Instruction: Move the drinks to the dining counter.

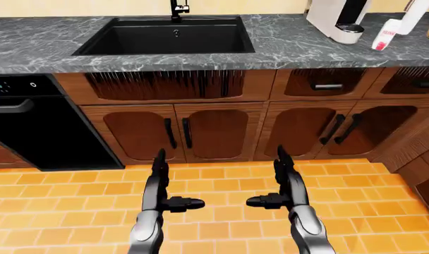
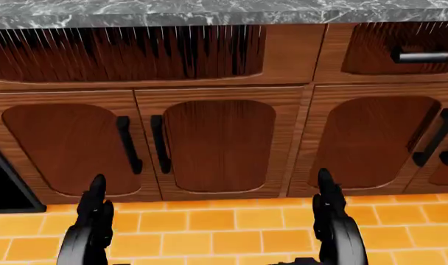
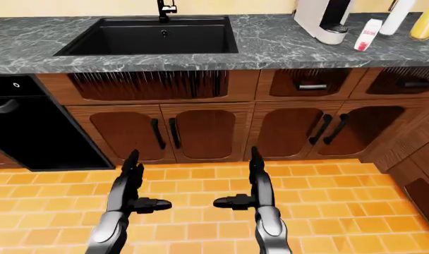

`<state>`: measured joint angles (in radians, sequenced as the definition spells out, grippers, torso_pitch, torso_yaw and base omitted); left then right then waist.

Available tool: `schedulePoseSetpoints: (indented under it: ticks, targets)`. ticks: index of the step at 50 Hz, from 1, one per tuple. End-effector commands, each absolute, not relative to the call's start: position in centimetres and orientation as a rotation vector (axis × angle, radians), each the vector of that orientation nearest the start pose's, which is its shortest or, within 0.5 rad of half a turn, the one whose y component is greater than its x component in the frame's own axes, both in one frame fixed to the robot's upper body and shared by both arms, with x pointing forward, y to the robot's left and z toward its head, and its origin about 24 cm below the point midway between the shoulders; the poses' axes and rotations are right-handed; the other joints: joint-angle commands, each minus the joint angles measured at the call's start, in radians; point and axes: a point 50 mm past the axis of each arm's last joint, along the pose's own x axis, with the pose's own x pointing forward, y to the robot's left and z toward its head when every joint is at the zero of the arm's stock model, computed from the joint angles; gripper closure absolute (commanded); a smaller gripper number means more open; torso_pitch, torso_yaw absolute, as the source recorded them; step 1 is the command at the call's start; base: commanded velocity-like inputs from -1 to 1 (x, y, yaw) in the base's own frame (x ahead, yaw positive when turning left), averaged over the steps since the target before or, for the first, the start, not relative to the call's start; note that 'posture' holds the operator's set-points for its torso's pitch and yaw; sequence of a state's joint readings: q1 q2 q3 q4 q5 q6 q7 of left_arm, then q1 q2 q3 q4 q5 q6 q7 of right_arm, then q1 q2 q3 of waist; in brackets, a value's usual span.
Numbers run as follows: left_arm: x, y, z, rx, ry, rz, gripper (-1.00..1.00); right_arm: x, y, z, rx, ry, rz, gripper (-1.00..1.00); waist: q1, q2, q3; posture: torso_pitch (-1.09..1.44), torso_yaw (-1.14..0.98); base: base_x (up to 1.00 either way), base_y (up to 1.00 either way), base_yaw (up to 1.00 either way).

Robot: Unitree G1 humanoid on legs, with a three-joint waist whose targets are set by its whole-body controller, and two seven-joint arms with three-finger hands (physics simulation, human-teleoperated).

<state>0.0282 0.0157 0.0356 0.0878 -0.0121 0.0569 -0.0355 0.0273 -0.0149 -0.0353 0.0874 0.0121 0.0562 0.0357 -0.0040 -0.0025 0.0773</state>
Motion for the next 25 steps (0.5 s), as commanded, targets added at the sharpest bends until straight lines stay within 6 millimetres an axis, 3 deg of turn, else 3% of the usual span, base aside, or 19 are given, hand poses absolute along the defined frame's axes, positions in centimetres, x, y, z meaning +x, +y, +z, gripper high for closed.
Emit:
schedulePoseSetpoints:
  ticks: [1,3,4,5,7,8,12,23,24,25]
  targets:
    - [25.2,15.8,4.2,-0.007,0.004,-0.012,-1.0,25.3,-15.7,4.7,0.006,-0.006,0.018,-1.0,-0.002,-0.008,-0.001,0.0,0.0,0.0,0.0,0.0]
    - [25.2,15.7,4.1,-0.004,0.004,-0.015,-1.0,25.4,-15.5,4.7,0.004,-0.006,0.022,-1.0,0.008,-0.002,-0.062,0.0,0.0,0.0,0.0,0.0]
    - [25.1,15.6,4.1,-0.004,0.008,-0.022,-1.0,25.2,-15.4,4.8,0.003,-0.008,0.03,-1.0,0.009,-0.001,-0.051,0.0,0.0,0.0,0.0,0.0]
    - [25.0,15.6,4.2,-0.004,0.006,-0.022,-1.0,25.2,-15.3,4.9,0.004,-0.008,0.033,-1.0,0.007,-0.006,-0.017,0.0,0.0,0.0,0.0,0.0]
    - [25.0,15.7,4.3,0.002,0.002,-0.017,-1.0,25.2,-15.5,4.9,0.002,-0.01,0.031,-1.0,0.008,-0.007,-0.069,0.0,0.0,0.0,0.0,0.0]
    - [25.0,15.7,4.3,0.004,0.001,-0.016,-1.0,25.1,-15.5,5.0,0.003,-0.01,0.03,-1.0,0.007,-0.007,-0.075,0.0,0.0,0.0,0.0,0.0]
    - [24.9,15.5,4.6,0.02,0.003,-0.017,-1.0,25.2,-15.5,5.3,0.0,-0.014,0.038,-1.0,0.009,-0.006,-0.077,0.0,0.0,0.0,0.0,0.0]
    - [25.2,15.6,13.0,0.037,-0.103,-0.027,-1.0,25.6,-16.2,10.5,-0.012,-0.096,0.021,-1.0,0.008,-0.004,-0.092,0.0,0.0,0.0,0.0,0.0]
    - [25.3,15.6,13.3,0.036,-0.108,-0.028,-1.0,25.5,-16.2,11.0,-0.009,-0.104,0.022,-1.0,0.011,0.002,-0.104,0.0,0.0,0.0,-0.49,0.0]
    - [25.3,15.5,13.8,0.035,-0.116,-0.029,-1.0,25.5,-16.3,11.4,-0.012,-0.114,0.02,-1.0,0.016,0.031,-0.079,0.0,0.0,0.0,-0.67,0.0]
